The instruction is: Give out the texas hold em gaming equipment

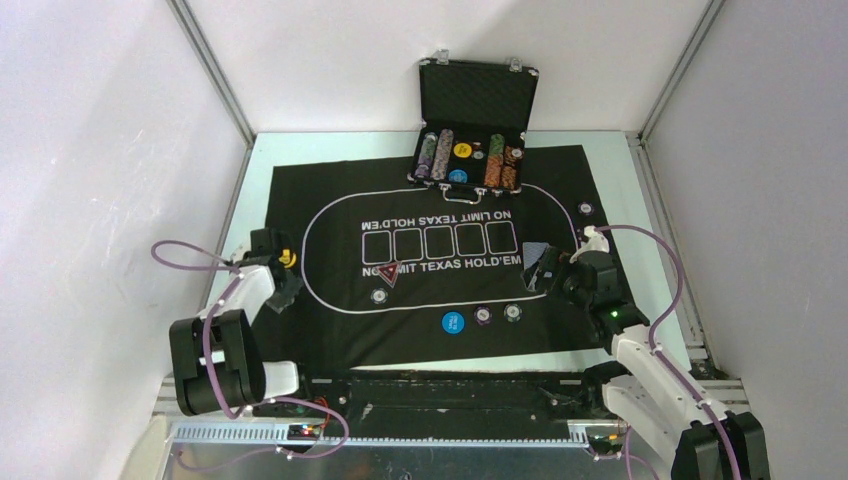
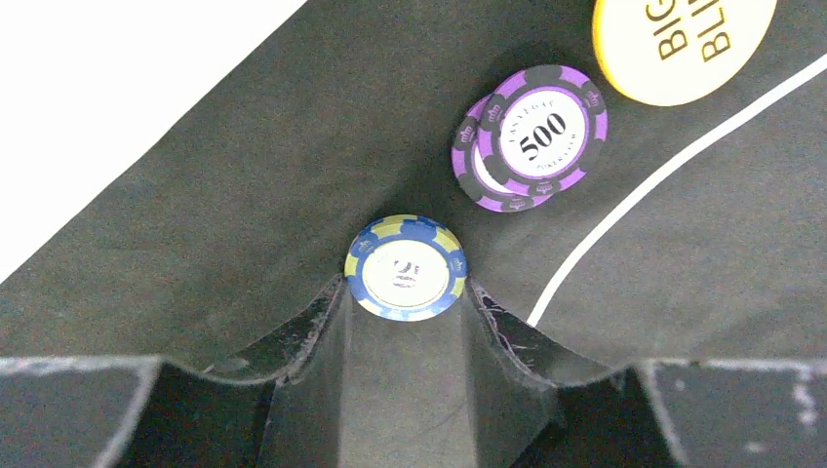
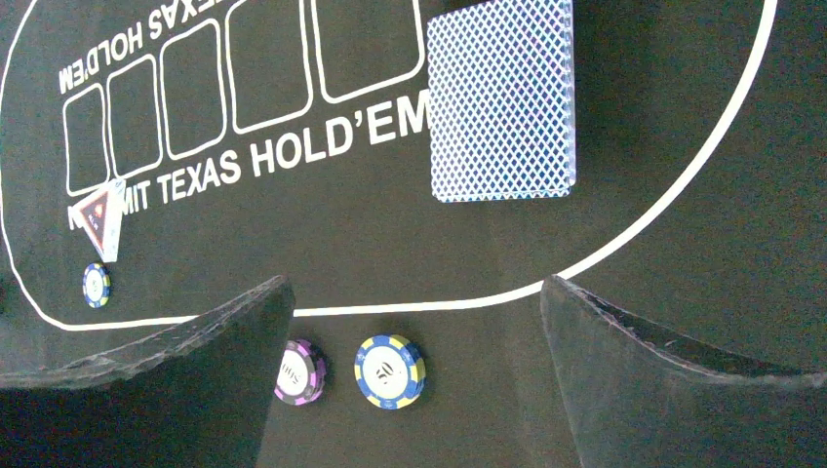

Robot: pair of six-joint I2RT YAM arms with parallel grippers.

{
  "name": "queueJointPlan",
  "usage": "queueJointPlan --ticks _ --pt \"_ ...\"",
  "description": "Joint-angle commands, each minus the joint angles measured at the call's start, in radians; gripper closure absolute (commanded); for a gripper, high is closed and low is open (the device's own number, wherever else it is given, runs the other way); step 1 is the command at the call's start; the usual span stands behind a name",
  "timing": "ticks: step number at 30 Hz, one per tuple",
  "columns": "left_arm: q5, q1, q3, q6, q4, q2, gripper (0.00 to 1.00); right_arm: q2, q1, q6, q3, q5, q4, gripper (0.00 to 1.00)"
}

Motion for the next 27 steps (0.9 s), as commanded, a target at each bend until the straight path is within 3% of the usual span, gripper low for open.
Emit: queueJointPlan --ticks 1,4,6,7,9,14,18,21,27 --pt "-0.051 0.007 -0.001 -0.025 0.012 0.017 0.97 0.007 -0.005 -0.012 0.001 0.010 0.038 0.01" --pt "-0.073 0.008 0.003 -0.027 0.005 0.023 0.85 0.017 -0.005 -0.012 0.001 0.004 0.040 0.00" --pt "-0.101 0.008 0.010 -0.031 -0.019 0.012 0.70 0.013 -0.006 -0.012 0.001 0.007 0.039 0.00" --pt "-0.106 0.008 0.009 -0.031 -0.028 0.006 0.54 0.011 -0.006 -0.012 0.001 0.008 0.038 0.00" --pt "-0.120 0.007 0.008 -0.040 -0.047 -0.020 0.32 0.004 -0.006 -0.013 0.001 0.010 0.037 0.00" --pt "-0.127 -0.004 0.007 -0.064 -0.094 -0.126 0.05 -0.002 -0.005 -0.015 0.001 0.016 0.035 0.00" --pt "-0.133 -0.087 0.020 -0.074 -0.133 -0.233 0.00 0.001 -0.005 -0.014 0.001 0.014 0.034 0.00" --pt "-0.054 -0.200 0.064 0.027 -0.077 -0.271 0.00 -0.007 -0.005 -0.012 0.001 0.015 0.033 0.00" --pt "0.070 -0.559 0.213 0.214 -0.074 -0.070 0.00 -0.009 -0.005 -0.012 0.000 0.014 0.031 0.00"
